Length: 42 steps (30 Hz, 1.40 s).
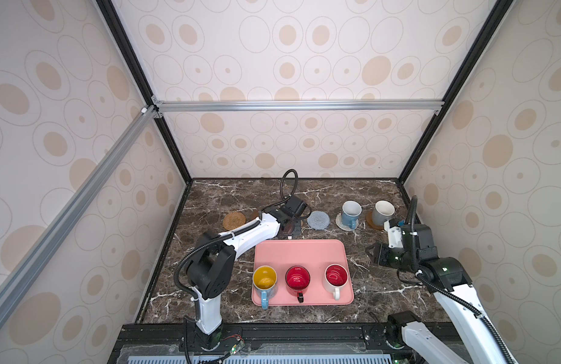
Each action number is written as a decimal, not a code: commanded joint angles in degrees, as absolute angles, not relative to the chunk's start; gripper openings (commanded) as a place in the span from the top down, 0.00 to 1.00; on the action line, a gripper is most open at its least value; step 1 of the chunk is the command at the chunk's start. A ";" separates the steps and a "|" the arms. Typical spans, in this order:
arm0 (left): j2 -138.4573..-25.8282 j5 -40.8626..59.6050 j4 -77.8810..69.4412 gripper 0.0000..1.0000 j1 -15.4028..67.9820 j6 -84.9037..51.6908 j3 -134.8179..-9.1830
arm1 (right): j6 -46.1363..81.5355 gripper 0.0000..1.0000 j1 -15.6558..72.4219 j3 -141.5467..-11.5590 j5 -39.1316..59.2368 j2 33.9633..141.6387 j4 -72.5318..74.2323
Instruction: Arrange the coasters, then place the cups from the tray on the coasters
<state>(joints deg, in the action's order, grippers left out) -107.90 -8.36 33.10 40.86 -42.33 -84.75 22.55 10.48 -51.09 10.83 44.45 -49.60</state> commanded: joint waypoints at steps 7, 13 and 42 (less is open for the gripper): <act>-115.54 -11.95 36.35 0.87 42.82 -43.64 -99.49 | 20.78 0.55 10.20 -50.53 12.34 42.60 -52.40; -120.79 -12.04 39.04 0.87 43.45 -43.90 -107.13 | 19.17 0.54 10.20 -51.13 11.60 41.92 -53.82; -140.71 -12.50 50.98 0.86 47.76 -48.38 -137.02 | 17.26 0.53 10.20 -49.83 12.65 38.50 -56.24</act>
<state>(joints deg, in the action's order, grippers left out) -141.23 -9.78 51.94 47.44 -46.98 -133.51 18.37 10.48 -50.19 12.08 38.94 -55.18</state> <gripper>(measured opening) 0.180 0.466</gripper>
